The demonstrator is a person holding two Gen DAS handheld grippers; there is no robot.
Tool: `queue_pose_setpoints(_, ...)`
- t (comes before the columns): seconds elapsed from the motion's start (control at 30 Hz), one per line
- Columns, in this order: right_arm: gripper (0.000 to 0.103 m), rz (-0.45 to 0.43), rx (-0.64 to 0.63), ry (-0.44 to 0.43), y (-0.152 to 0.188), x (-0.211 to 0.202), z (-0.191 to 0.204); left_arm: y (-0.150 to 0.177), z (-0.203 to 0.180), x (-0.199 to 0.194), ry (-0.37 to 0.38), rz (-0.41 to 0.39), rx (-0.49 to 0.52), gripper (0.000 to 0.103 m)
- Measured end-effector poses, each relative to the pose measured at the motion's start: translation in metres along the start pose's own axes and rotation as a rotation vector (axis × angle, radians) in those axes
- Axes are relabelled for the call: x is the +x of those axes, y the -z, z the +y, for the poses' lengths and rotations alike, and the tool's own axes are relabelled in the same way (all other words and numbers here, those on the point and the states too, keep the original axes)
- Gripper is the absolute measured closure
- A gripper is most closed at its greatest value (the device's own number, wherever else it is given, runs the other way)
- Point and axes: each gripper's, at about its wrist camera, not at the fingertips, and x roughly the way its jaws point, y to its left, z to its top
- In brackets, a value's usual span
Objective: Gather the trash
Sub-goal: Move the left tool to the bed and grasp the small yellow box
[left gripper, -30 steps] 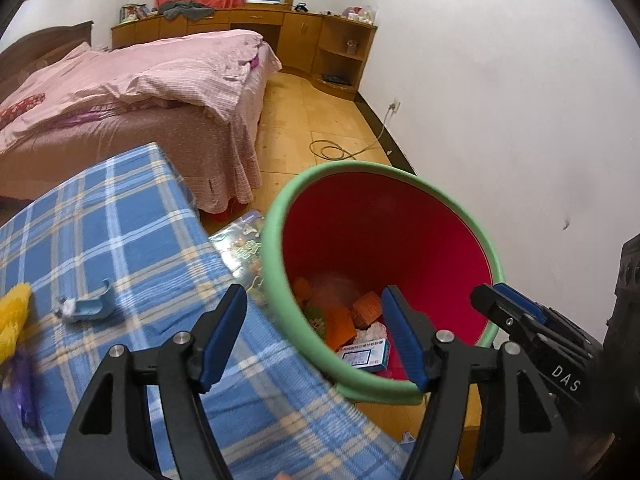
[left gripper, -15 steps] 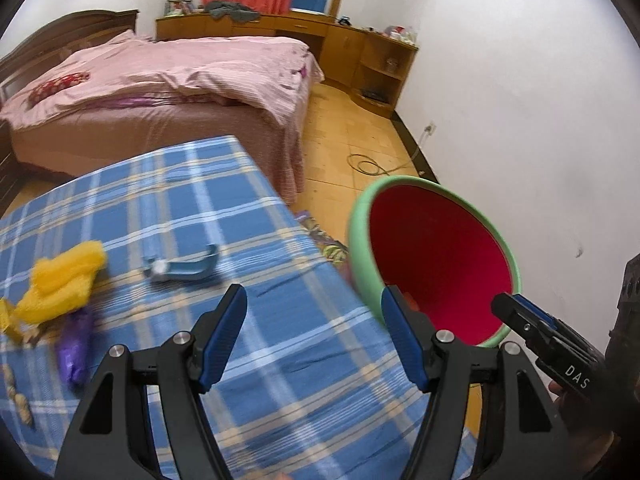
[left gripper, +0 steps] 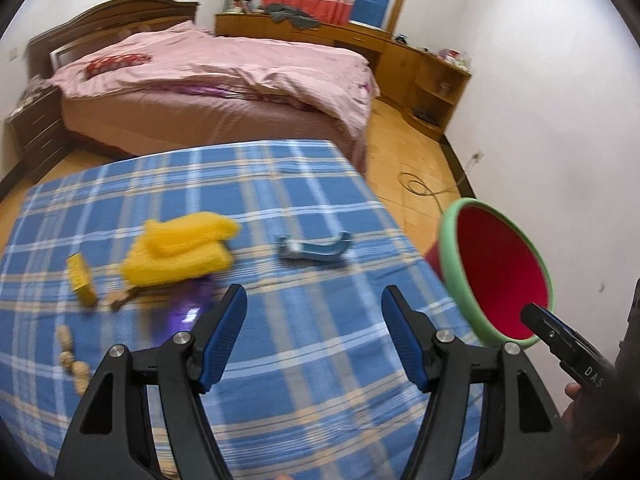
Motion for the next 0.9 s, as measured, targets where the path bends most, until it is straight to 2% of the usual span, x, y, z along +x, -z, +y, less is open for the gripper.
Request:
queue_pose_setpoints(0.43, 0.044, 0.054, -0.062, -0.034, 0.004, 0.025, 0.043, -0.004, 0.088, -0.016, -0.132, -0.034, -0.126, 0.034)
queue_pose_setpoints(0.67, 0.044, 0.077, -0.086, -0.034, 0.005, 0.038, 0.058, -0.01, 0.136, -0.004, -0.243, -0.006, -0.169, 0.034)
queue_pose_setpoints(0.9, 0.044, 0.099, -0.109, -0.034, 0.004, 0.05, 0.07, -0.008, 0.17, 0.013, -0.299, 0.016, -0.222, 0.034)
